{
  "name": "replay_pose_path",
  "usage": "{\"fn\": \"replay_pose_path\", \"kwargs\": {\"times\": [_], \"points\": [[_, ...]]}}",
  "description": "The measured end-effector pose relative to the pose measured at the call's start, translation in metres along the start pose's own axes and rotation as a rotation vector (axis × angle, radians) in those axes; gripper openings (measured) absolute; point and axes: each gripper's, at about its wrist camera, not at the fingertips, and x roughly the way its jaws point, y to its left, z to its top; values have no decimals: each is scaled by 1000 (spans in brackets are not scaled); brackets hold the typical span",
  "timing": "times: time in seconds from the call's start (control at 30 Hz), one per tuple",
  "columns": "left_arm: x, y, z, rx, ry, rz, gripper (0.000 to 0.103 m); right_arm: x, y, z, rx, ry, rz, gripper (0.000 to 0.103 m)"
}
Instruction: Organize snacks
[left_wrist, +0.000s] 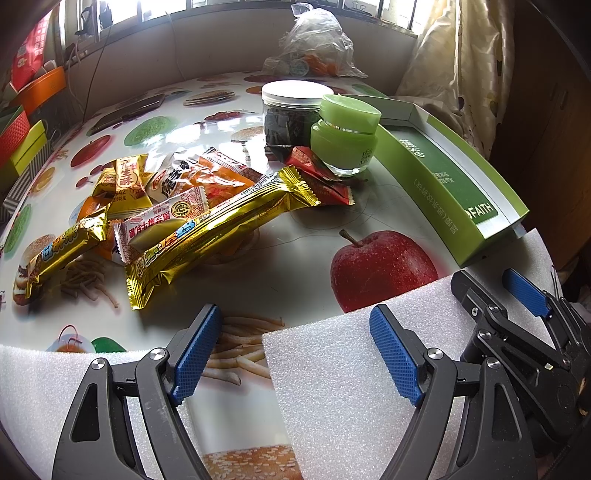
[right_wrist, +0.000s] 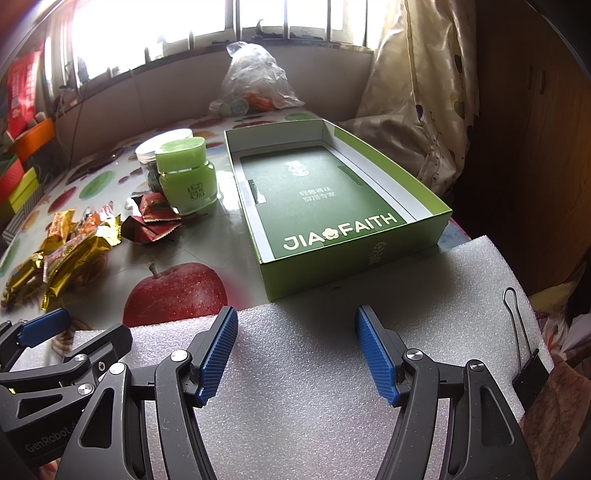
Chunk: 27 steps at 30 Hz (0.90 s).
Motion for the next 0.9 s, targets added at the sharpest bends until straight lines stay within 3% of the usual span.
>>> {"fn": "replay_pose_path", "kwargs": {"times": [0.5, 0.77, 0.9], "points": [[-3, 4, 3, 3, 26, -10, 83, -2, -1, 4, 0, 17, 12, 66], [-32, 33, 1, -30, -28, -14, 82, -30, 14, 20, -22, -70, 138, 66], [-41, 62, 2, -71, -46, 51, 82, -31, 37, 30, -72, -57, 204, 66]]}}
